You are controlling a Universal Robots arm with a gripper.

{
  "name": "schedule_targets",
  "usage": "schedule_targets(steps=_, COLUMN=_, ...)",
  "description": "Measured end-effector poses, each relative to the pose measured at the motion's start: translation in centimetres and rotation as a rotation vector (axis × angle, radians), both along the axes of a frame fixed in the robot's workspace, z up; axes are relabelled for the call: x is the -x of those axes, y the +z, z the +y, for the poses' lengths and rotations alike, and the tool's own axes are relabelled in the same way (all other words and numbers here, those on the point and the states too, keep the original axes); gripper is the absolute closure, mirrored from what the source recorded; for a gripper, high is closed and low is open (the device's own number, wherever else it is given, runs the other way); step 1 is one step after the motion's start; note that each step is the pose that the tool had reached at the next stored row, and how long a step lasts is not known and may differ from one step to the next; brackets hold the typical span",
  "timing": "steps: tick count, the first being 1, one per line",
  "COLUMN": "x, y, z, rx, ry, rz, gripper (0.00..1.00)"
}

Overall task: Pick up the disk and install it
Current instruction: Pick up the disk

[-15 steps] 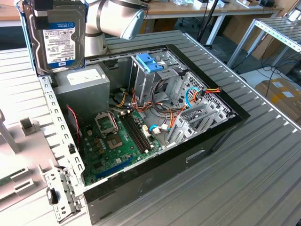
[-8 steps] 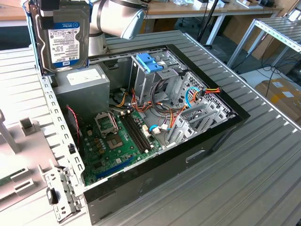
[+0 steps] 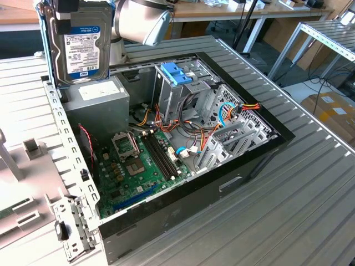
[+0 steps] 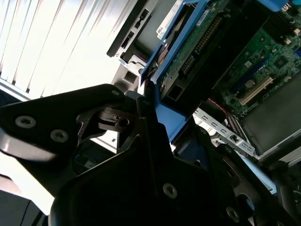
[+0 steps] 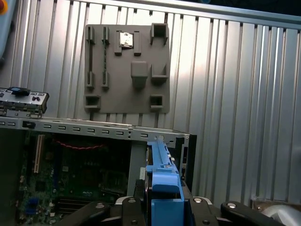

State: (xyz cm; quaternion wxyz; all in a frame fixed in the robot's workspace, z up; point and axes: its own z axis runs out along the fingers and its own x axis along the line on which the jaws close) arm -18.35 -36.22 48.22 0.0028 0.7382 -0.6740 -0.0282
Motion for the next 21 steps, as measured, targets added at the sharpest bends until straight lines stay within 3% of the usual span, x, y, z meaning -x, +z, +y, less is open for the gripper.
schedule_targets(steps=21, x=-1.91, y=-0.14, z=0.00, rx=0.0000, ry=0.000, rz=0.0000, gripper=0.63)
